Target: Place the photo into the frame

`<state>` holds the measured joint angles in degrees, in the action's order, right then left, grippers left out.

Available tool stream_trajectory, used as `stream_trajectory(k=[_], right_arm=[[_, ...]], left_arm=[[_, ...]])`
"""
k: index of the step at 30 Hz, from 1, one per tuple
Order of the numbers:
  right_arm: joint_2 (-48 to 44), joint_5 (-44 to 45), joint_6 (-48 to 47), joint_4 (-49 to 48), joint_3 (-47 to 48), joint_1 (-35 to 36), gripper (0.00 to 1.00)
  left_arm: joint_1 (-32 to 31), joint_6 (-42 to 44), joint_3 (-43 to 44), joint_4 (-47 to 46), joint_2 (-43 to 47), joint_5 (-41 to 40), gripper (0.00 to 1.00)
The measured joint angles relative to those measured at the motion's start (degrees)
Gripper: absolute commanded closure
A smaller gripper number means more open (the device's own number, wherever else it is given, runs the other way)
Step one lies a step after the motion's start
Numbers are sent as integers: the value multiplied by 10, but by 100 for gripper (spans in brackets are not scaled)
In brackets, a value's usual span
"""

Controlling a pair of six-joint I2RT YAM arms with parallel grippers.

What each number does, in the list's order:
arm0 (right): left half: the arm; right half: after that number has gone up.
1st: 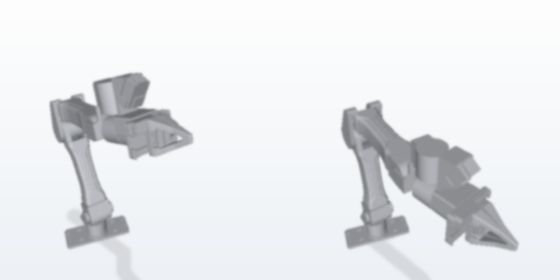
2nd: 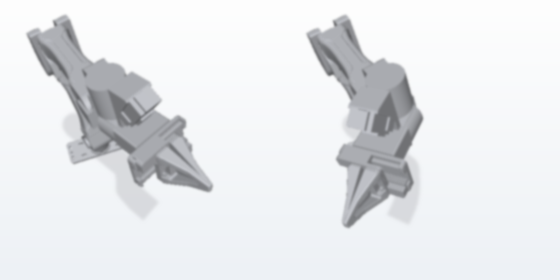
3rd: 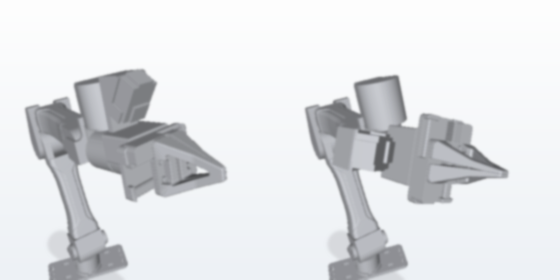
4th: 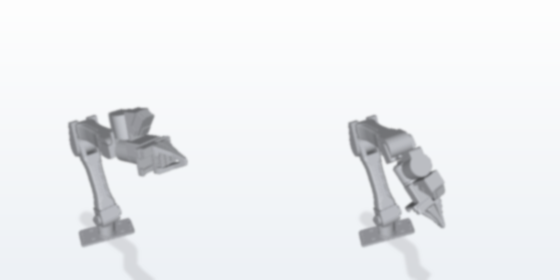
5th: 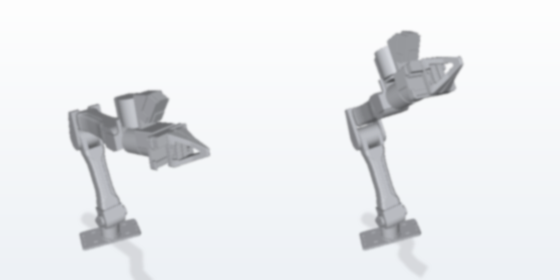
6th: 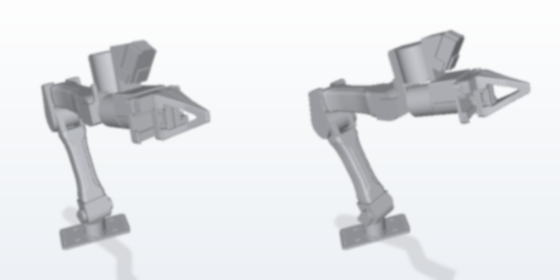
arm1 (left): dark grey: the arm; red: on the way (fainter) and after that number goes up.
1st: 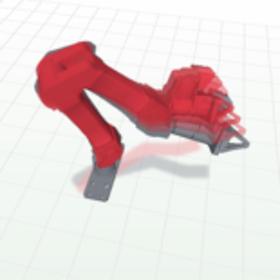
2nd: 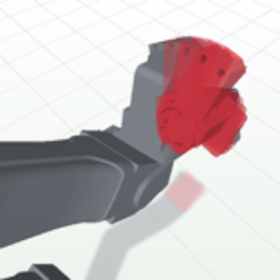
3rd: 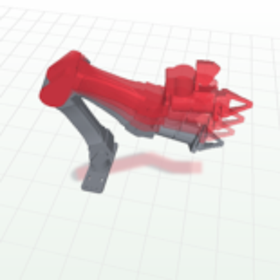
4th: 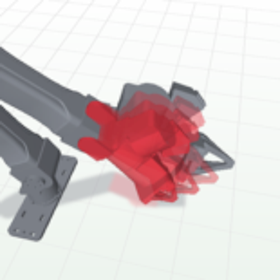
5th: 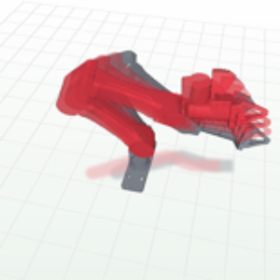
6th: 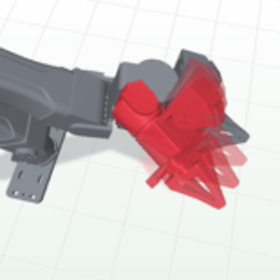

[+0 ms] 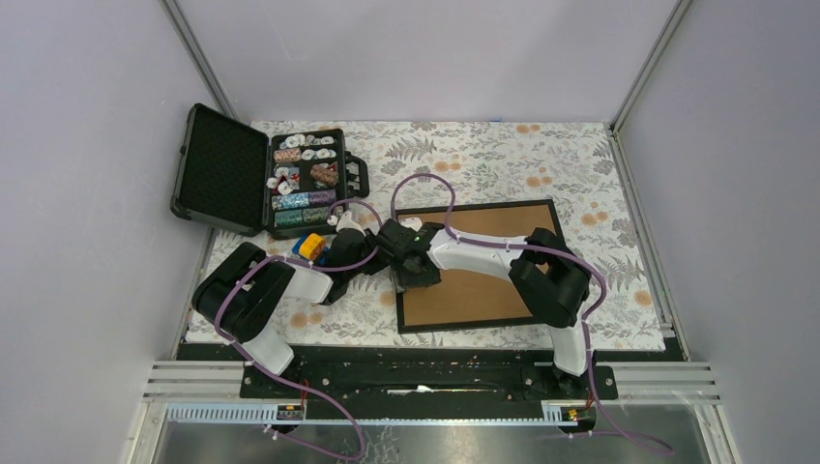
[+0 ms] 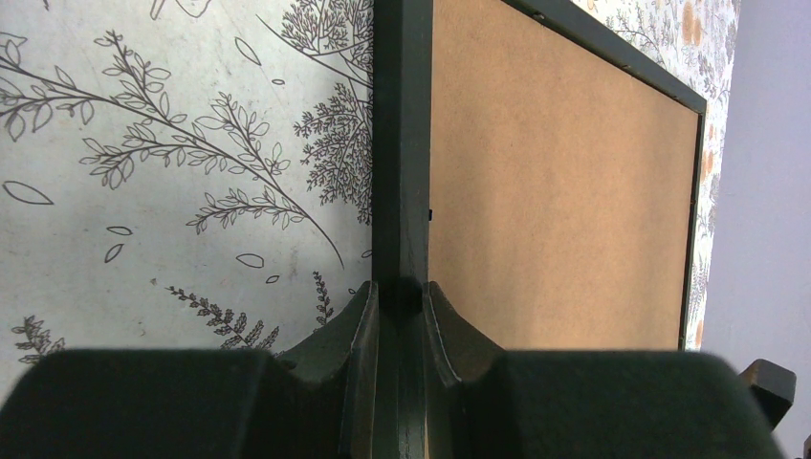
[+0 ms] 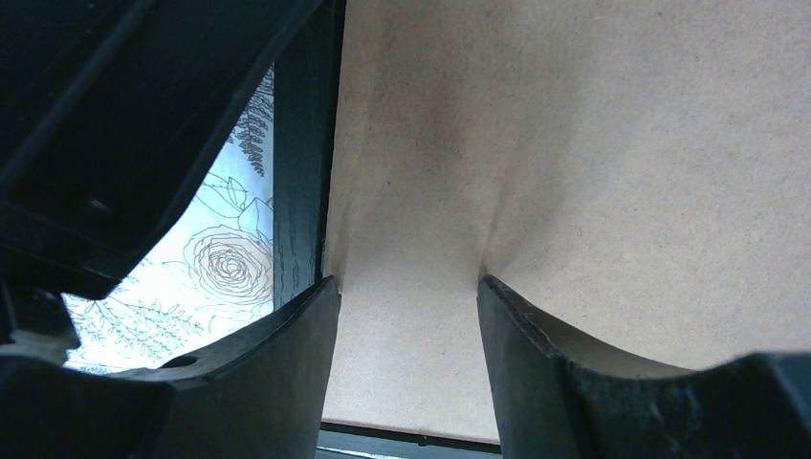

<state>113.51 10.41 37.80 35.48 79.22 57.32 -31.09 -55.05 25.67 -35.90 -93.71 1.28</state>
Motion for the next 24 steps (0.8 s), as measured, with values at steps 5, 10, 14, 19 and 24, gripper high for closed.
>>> stream_trajectory(k=[5, 10, 14, 19, 24], right_arm=[[15, 13, 13, 26, 17, 5, 37], [31, 35, 34, 44, 30, 15, 37], [40, 52, 52, 65, 45, 21, 36], [25, 56, 58, 59, 38, 22, 36], [-42, 21, 38, 9, -47, -12, 26]], left_arm=[[0, 0, 0, 0, 0, 0, 100], [0, 0, 0, 0, 0, 0, 100], [0, 0, 0, 0, 0, 1, 100], [0, 2, 0, 0, 0, 0, 100], [0, 14, 0, -2, 2, 7, 100]])
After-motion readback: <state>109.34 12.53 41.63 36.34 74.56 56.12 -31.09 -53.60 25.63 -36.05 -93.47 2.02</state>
